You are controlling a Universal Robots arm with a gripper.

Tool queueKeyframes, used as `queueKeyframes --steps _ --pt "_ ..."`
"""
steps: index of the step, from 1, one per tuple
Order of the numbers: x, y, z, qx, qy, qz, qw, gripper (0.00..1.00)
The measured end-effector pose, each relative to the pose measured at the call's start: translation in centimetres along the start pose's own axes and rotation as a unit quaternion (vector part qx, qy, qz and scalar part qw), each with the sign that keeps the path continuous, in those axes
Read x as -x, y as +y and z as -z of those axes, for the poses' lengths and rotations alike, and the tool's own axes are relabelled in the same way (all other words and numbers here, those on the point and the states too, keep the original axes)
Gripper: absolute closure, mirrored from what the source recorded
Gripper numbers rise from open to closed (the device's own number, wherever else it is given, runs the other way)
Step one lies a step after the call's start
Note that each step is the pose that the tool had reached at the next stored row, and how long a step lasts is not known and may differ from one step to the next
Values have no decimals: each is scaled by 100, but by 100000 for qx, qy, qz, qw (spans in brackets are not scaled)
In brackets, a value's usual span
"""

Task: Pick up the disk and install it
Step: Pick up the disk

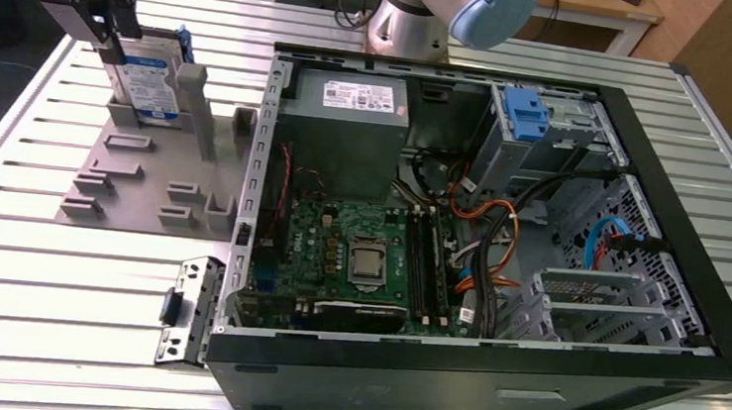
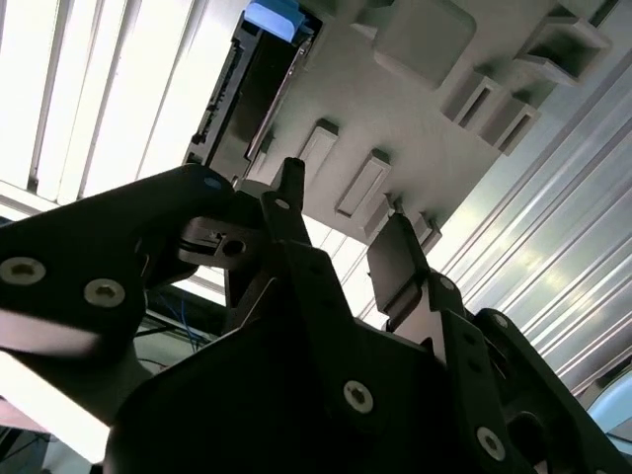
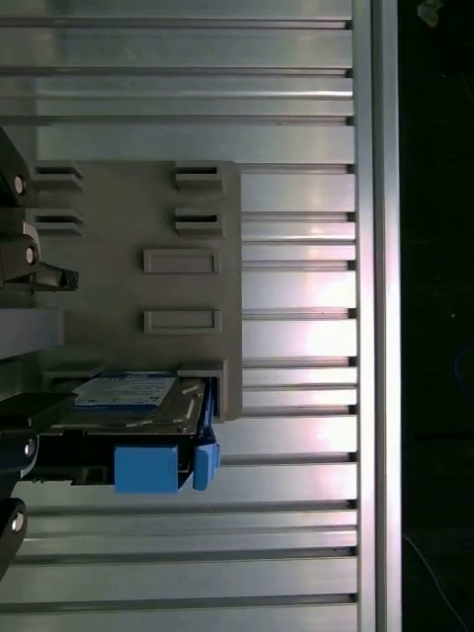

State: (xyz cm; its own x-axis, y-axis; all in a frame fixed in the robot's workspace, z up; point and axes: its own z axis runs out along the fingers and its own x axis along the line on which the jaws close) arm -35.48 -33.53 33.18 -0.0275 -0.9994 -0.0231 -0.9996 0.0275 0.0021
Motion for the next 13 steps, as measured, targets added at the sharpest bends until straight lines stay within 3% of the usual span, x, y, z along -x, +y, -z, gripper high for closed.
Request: queueKeyframes --steps 6,13 --pt "5 -1 0 -2 0 28 100000 47" --pt "68 2 -2 2 1 24 100000 47"
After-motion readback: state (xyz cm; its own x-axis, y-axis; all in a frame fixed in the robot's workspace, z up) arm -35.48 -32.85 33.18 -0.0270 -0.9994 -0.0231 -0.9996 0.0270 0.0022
